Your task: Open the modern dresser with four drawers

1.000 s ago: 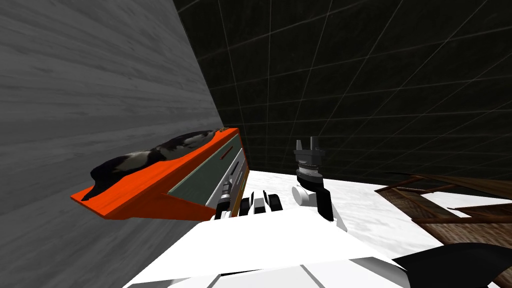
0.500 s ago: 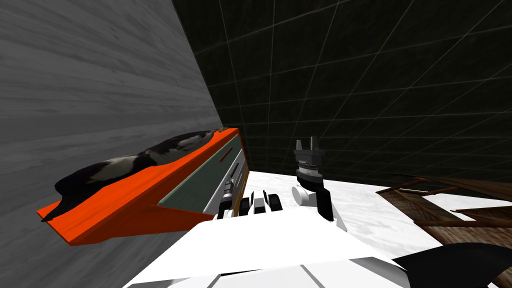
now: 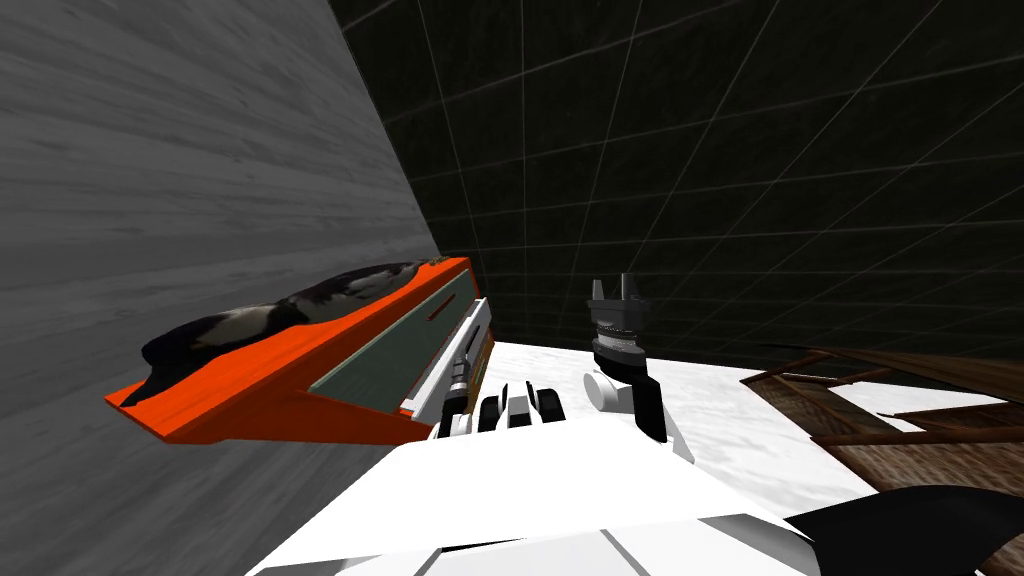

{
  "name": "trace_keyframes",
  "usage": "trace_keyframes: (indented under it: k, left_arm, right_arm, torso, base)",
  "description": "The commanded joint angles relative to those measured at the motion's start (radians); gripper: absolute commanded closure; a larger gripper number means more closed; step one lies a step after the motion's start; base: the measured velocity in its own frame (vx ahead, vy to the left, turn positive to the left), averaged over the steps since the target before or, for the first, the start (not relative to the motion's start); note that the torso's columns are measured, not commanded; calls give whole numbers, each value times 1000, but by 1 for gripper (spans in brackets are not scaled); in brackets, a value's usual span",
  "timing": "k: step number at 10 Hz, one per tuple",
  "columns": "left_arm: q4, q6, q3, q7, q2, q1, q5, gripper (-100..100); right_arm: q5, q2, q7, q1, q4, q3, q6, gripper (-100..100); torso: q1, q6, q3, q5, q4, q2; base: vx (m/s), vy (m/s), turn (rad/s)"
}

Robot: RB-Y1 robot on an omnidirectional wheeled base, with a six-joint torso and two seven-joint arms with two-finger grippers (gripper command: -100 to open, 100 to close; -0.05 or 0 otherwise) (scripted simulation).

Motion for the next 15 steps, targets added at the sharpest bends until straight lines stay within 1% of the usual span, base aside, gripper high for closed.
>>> trace_keyframes:
  k: [1,4,5,6,7,9,10,11,12,13,14,15]
  left_arm:
    - [3,6,-3,-8,-9,1,-3,100]
    - [6,15,-5,-19,-21,2,-7,100]
    - [54,3,-23,-11,-2,-55,23,-100]
    - [76,3,-23,-11,-2,-83,23,-100]
    - [109,3,-44,-5,15,-113,51,-100]
    - [149,3,-44,-5,15,-161,51,-100]
    - [181,3,-64,1,33,-192,79,-100]
    - [221,3,-64,1,33,-229,79,-100]
    - [221,3,-64,1,33,-238,79,-100]
    - [264,3,-85,7,50,-280,107,-100]
    - [294,3,-85,7,50,-312,107,-100]
    - [321,3,-105,13,67,-340,134,-100]
  right_arm:
    - [0,0,0,0,0,0,0,0]
    - [0,0,0,0,0,0,0,0]
    - [0,0,0,0,0,0,0,0]
    - [0,0,0,0,0,0,0,0]
    - [0,0,0,0,0,0,0,0]
    - [0,0,0,0,0,0,0,0]
    - [0,0,0,0,0,0,0,0]
    - [0,0,0,0,0,0,0,0]
    - [0,0,0,0,0,0,0,0]
    - [0,0,0,0,0,0,0,0]
    - [0,0,0,0,0,0,0,0]
    - [0,0,0,0,0,0,0,0]
  torso:
    - [6,-1,0,0,2,0]
    - [-4,3,0,0,0,-1]
    - [-3,3,-1,0,-1,-2]
    - [4,0,0,0,1,-1]
    - [7,1,0,0,3,1]
    - [1,0,2,-2,5,4]
    - [-2,1,2,-3,5,4]
    - [-4,0,2,-3,5,5]
    - [-4,1,3,-3,5,6]
    - [-3,1,2,-3,5,4]
    - [-3,0,2,-3,5,5]
    - [-3,1,3,-3,5,5]
  base:
    - [-14,-122,20]
    - [-44,-176,16]
    - [-82,-128,162]
    - [-65,-32,79]
    - [-65,-2,105]
    - [-39,12,42]
    - [-52,-4,131]
    - [-54,-21,78]
    - [-28,-20,-2]
    - [-46,-37,129]
    - [-56,-37,86]
    - [-82,-33,123]
